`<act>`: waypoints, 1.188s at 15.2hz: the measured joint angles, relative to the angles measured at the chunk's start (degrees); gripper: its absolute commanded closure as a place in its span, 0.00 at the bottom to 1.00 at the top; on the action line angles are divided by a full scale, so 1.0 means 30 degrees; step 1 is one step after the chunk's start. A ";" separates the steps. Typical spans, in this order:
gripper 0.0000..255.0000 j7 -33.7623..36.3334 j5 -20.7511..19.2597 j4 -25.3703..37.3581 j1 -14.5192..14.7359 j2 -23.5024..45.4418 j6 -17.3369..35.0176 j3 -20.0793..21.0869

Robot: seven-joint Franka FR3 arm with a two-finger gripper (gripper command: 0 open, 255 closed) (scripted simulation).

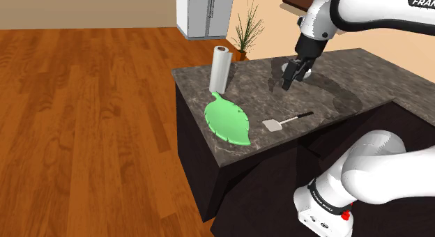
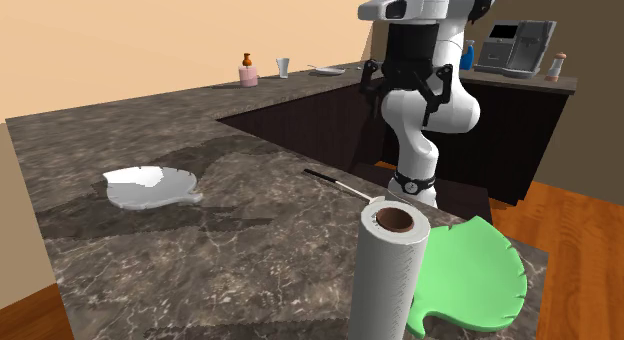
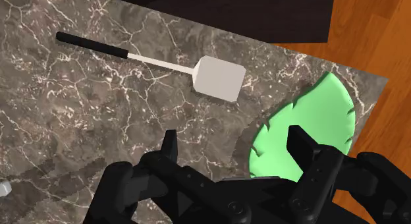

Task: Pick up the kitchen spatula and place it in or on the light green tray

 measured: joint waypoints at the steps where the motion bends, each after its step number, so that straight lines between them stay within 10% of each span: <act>1: 0.00 0.0000 0.0000 0.0000 0.0000 0.0000 0.0000 0.0000; 18: 0.00 -2.2699 -0.9240 -0.7527 0.3395 -0.3062 0.5535 -0.9545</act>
